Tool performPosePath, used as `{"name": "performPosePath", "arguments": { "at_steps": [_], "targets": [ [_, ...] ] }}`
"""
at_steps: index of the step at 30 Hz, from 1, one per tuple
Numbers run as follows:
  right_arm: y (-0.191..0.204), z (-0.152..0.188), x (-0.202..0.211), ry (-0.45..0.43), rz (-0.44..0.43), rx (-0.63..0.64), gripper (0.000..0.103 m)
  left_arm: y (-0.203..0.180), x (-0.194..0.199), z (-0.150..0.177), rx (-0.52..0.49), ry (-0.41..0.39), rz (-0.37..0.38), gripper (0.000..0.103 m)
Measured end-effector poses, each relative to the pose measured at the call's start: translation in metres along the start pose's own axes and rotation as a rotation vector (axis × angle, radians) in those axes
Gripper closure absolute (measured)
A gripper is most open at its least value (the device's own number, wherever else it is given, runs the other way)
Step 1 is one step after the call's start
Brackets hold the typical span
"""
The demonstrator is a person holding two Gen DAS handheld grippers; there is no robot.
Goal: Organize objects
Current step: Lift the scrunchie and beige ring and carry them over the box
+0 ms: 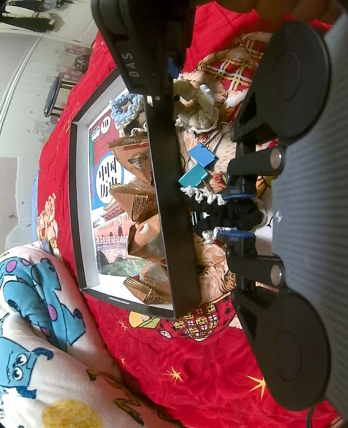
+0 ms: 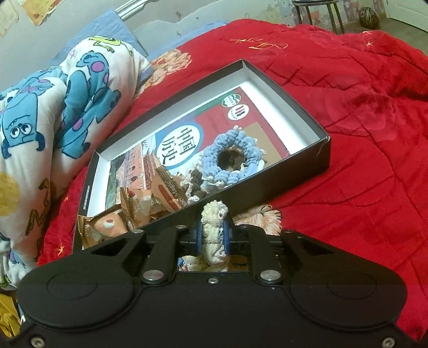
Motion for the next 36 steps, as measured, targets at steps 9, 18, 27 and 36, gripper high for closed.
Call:
{"name": "performPosePath", "arguments": {
  "at_steps": [9, 18, 27, 36],
  "targets": [
    [0.001, 0.0, 0.011, -0.037, -0.02, -0.003, 0.088, 0.001, 0.003, -0.001, 0.007, -0.006, 0.0, 0.079],
    [0.01, 0.002, 0.03, -0.115, -0.108, 0.008, 0.088, 0.001, 0.013, -0.005, 0.02, -0.028, 0.029, 0.081],
    [0.009, -0.001, 0.047, -0.19, -0.191, -0.027, 0.088, 0.002, 0.026, -0.008, 0.027, -0.077, 0.016, 0.085],
    [0.009, -0.005, 0.057, -0.236, -0.264, -0.041, 0.088, 0.01, 0.046, -0.017, 0.057, -0.15, 0.031, 0.085]
  ]
}}
Point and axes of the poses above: each gripper's, at about its wrist camera, not at the fingertips, and x roughly against the way its jaws point, y to its left, z to its underside, the point moved 1 cm from there along -x, roughly the way its jaws point, and after that the axes turned 9 degrees about z, right-handed, at the moved point
